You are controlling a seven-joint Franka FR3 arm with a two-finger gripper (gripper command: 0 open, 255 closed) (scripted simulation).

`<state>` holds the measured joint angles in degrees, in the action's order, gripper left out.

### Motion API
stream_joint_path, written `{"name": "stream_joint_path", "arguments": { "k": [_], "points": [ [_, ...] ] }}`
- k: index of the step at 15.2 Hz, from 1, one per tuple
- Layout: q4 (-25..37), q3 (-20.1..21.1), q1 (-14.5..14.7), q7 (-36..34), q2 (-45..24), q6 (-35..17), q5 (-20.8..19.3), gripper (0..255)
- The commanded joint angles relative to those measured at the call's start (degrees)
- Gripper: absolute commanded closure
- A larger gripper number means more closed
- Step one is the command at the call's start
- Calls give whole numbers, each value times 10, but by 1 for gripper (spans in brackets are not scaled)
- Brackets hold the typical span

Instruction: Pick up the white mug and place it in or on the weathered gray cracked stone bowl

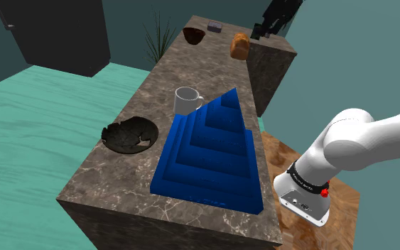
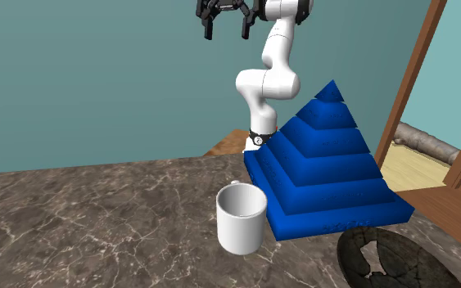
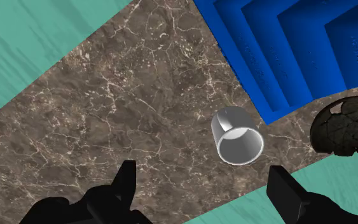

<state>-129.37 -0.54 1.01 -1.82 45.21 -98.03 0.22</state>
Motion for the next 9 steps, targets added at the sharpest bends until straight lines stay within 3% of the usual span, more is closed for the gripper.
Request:
{"name": "stream_joint_path", "arguments": {
  "k": [1, 9],
  "points": [
    [0, 0, 0, 0, 0, 0, 0, 0],
    [-20, 46, 14, -47, -115, -94, 18, 0]
  ]
}}
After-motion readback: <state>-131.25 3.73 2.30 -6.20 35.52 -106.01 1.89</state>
